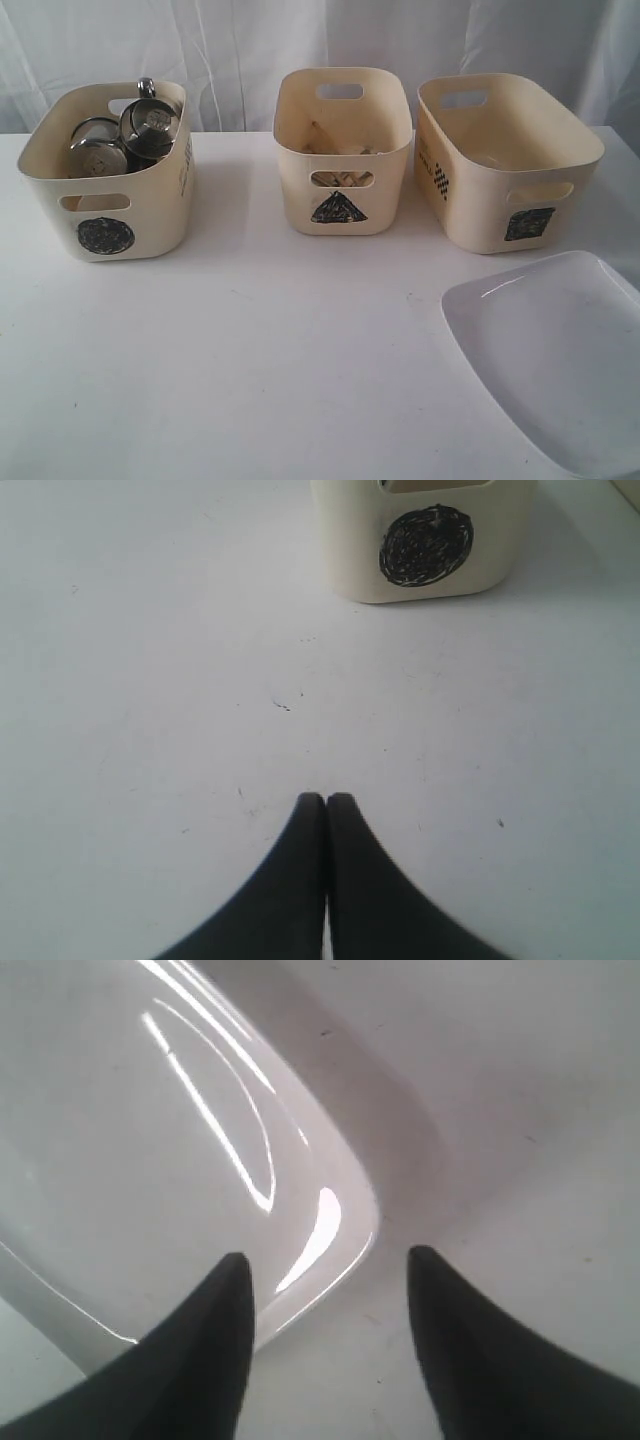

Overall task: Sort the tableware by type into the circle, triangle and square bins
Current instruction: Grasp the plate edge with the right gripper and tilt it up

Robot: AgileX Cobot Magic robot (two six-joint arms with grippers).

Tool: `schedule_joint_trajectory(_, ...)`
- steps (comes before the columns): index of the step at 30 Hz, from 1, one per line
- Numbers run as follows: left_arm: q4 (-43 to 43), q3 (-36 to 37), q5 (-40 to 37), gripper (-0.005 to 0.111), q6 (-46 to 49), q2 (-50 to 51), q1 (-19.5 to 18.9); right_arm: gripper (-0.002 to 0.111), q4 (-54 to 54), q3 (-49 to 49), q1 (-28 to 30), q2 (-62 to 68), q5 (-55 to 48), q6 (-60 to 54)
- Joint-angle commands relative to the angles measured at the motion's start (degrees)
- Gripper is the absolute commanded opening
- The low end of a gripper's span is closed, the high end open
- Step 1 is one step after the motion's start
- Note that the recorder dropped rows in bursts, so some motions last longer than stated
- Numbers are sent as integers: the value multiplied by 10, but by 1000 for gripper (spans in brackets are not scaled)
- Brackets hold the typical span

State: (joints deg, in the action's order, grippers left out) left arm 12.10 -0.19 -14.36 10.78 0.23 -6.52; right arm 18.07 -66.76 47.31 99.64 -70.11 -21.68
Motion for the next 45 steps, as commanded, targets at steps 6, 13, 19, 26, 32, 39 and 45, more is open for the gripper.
schedule_joint_trajectory(6,5,2,-2,0,-4,-2,-2,45,2,2,2,91,1,-80)
schedule_joint_trajectory(13,5,2,-2,0,-4,-2,-2,45,63,2,2,130,28,-155)
schedule_joint_trajectory(19,5,2,-2,0,-4,-2,-2,42,83,2,2,168,19,-189)
schedule_joint_trajectory(26,5,2,-2,0,-4,-2,-2,19,83,2,2,184,8,-234)
schedule_joint_trajectory(32,5,2,-2,0,-4,-2,-2,0,92,2,2,191,9,-265)
schedule_joint_trajectory(39,5,2,-2,0,-4,-2,-2,0,188,2,-11,154,1,-319)
schedule_joint_trajectory(45,5,2,-2,0,-4,-2,-2,0,198,9,-34,22,1,-293)
